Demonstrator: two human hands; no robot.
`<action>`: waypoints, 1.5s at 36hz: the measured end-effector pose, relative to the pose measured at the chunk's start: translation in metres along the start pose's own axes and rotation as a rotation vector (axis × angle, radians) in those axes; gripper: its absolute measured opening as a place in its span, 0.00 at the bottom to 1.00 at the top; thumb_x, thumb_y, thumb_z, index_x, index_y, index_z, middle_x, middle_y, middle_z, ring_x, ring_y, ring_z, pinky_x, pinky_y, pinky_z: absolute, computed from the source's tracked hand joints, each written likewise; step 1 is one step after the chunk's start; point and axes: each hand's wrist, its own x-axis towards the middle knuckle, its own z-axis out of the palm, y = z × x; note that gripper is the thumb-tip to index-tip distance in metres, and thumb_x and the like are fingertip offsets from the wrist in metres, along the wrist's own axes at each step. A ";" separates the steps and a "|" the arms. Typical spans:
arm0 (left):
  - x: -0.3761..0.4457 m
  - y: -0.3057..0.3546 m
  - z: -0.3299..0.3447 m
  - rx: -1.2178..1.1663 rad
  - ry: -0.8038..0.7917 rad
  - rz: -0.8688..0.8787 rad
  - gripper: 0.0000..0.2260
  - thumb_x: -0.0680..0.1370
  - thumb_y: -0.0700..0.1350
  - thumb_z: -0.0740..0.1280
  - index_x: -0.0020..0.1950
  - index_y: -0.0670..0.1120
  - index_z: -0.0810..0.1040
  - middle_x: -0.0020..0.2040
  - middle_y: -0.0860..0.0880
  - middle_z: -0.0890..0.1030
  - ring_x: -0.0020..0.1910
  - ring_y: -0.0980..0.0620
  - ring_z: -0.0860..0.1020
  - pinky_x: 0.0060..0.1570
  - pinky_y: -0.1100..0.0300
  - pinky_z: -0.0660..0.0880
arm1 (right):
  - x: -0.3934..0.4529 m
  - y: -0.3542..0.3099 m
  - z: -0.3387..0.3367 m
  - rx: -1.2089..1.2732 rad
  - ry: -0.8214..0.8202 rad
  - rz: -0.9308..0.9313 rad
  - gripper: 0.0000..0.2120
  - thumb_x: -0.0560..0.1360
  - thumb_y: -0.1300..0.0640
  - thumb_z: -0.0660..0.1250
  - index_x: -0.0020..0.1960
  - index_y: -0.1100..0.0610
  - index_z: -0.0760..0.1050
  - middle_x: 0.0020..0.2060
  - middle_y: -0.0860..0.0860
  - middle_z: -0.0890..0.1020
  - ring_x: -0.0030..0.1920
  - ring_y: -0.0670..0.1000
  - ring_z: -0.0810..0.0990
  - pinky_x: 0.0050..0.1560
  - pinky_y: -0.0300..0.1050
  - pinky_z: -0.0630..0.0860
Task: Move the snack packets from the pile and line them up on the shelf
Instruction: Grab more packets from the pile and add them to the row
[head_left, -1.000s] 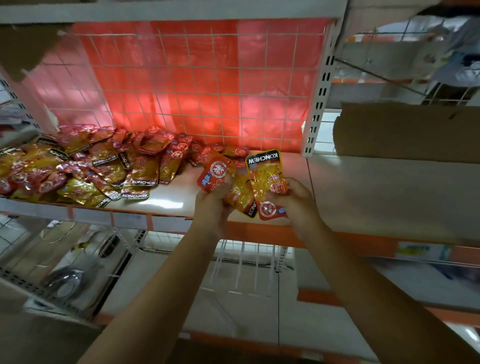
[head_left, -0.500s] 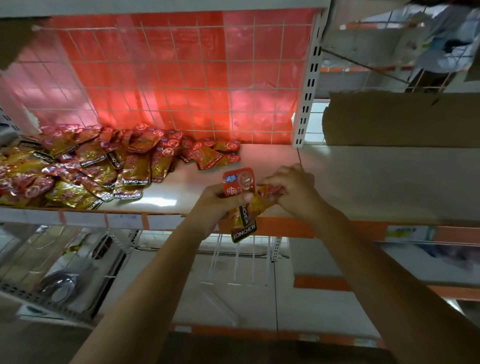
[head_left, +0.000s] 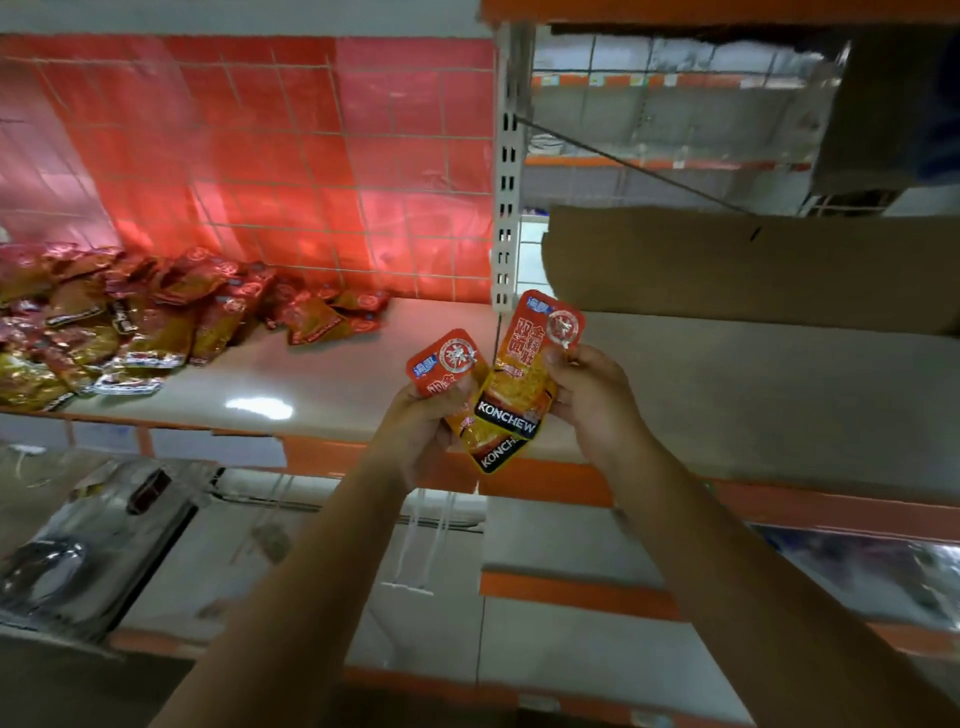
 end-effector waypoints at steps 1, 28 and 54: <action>0.002 -0.006 0.009 -0.027 0.003 -0.008 0.07 0.70 0.36 0.68 0.47 0.40 0.75 0.33 0.49 0.83 0.32 0.54 0.81 0.31 0.63 0.77 | 0.001 -0.002 -0.013 -0.011 0.022 -0.011 0.05 0.78 0.59 0.63 0.52 0.58 0.75 0.46 0.52 0.81 0.44 0.51 0.80 0.41 0.43 0.76; 0.011 -0.085 0.182 0.118 0.086 0.097 0.09 0.75 0.34 0.65 0.54 0.42 0.77 0.47 0.48 0.82 0.48 0.47 0.81 0.51 0.49 0.77 | -0.024 -0.025 -0.226 -0.082 0.174 -0.139 0.06 0.77 0.63 0.64 0.53 0.60 0.76 0.44 0.53 0.80 0.46 0.52 0.79 0.49 0.46 0.77; 0.051 -0.222 0.458 0.097 0.001 -0.048 0.10 0.76 0.35 0.65 0.55 0.44 0.77 0.50 0.46 0.82 0.49 0.48 0.81 0.47 0.56 0.79 | -0.029 -0.088 -0.525 -0.216 0.293 -0.182 0.05 0.76 0.65 0.65 0.42 0.65 0.75 0.36 0.56 0.76 0.40 0.54 0.75 0.43 0.48 0.73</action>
